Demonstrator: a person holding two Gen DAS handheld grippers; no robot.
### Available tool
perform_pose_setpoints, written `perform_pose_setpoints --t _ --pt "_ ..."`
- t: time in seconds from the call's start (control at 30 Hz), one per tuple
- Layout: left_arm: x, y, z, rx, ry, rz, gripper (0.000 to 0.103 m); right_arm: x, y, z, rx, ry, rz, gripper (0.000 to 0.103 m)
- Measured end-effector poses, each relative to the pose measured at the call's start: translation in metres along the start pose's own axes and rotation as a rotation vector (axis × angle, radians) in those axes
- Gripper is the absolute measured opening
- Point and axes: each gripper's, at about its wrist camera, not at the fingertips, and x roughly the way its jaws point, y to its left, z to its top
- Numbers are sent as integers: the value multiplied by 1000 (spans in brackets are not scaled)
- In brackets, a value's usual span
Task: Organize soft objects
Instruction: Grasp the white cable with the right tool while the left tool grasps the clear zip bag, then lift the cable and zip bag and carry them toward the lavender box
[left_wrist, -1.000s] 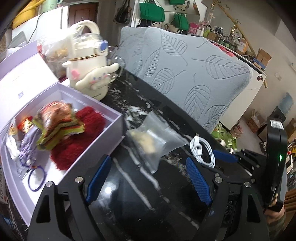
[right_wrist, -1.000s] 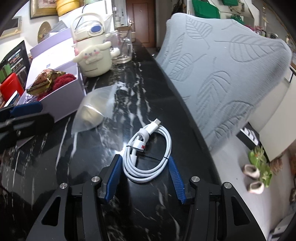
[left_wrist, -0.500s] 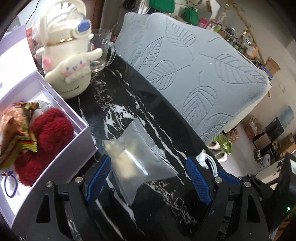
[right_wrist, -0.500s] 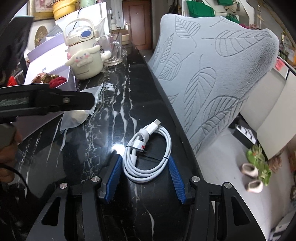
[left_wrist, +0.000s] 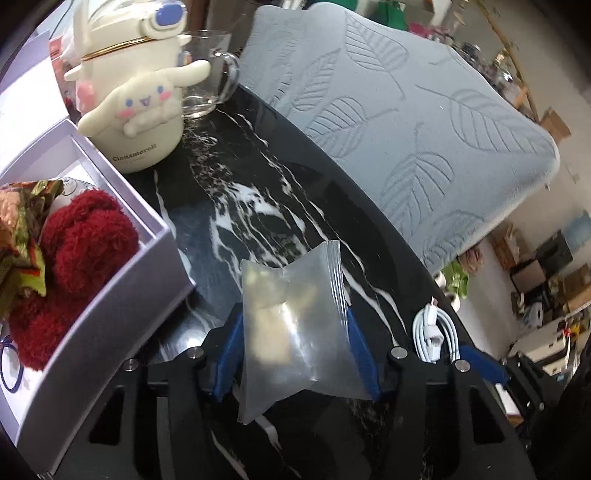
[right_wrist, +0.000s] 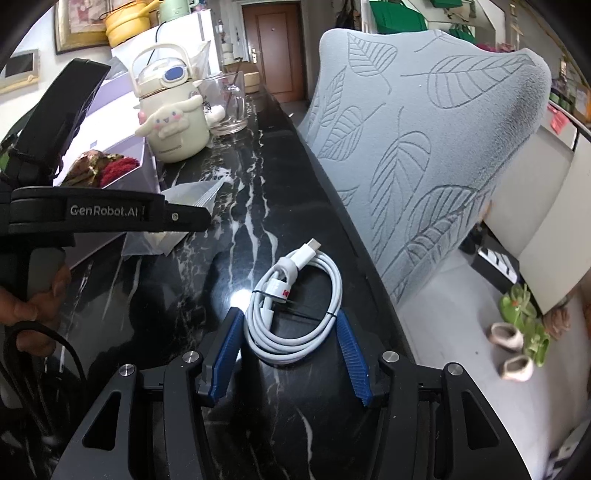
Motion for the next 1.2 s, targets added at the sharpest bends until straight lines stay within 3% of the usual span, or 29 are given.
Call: perform_pose_setpoints --t 0.3,0.67,0.93,0.97,1.07,1.2 --pt "-24 0 -39 20 48 -46 53 -16 10 -20 0 8 4 52" --pt "-71 11 -108 49 47 18 53 -51 40 -64 -18 -4 41 52" --pt "-96 8 -150 126 22 95 54 -74 55 -92 -22 11 46 52" --pt "-97 9 -152 134 16 101 54 -76 58 -96 -28 14 42 54" --pt "-94 10 -156 151 16 135 60 -81 65 -104 -49 12 22 76" --pt "-89 13 -155 153 9 162 71 -78 72 -105 -56 7 -2 77"
